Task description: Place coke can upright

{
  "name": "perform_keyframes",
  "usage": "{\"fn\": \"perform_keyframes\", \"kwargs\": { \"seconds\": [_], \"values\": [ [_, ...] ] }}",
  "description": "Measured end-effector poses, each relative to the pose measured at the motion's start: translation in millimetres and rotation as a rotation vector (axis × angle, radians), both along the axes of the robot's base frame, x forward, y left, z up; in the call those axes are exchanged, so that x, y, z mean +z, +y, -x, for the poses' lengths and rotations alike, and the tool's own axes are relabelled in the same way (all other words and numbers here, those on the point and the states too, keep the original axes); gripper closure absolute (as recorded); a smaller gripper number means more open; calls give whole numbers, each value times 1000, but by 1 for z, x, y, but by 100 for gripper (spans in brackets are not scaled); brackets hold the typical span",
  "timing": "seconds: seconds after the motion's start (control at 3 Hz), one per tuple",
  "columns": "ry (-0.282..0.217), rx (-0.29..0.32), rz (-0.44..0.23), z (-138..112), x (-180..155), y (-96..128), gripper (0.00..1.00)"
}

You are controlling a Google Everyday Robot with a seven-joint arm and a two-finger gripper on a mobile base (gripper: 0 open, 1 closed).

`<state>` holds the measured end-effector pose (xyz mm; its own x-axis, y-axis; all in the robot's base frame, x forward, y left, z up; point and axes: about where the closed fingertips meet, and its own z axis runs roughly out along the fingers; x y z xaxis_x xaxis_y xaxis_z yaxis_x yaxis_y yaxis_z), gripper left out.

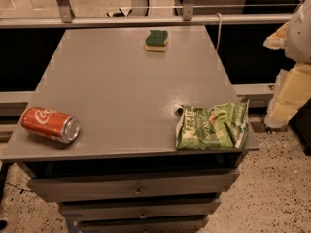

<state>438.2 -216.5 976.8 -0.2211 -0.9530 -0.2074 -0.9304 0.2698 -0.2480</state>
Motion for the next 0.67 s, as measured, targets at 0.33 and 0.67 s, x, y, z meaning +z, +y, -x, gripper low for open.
{"fn": "perform_keyframes", "kwargs": {
  "seconds": [0.33, 0.67],
  "values": [
    [-5, 0, -3, -1, 1, 2, 0],
    [-18, 28, -60, -9, 9, 46, 0]
  ]
}}
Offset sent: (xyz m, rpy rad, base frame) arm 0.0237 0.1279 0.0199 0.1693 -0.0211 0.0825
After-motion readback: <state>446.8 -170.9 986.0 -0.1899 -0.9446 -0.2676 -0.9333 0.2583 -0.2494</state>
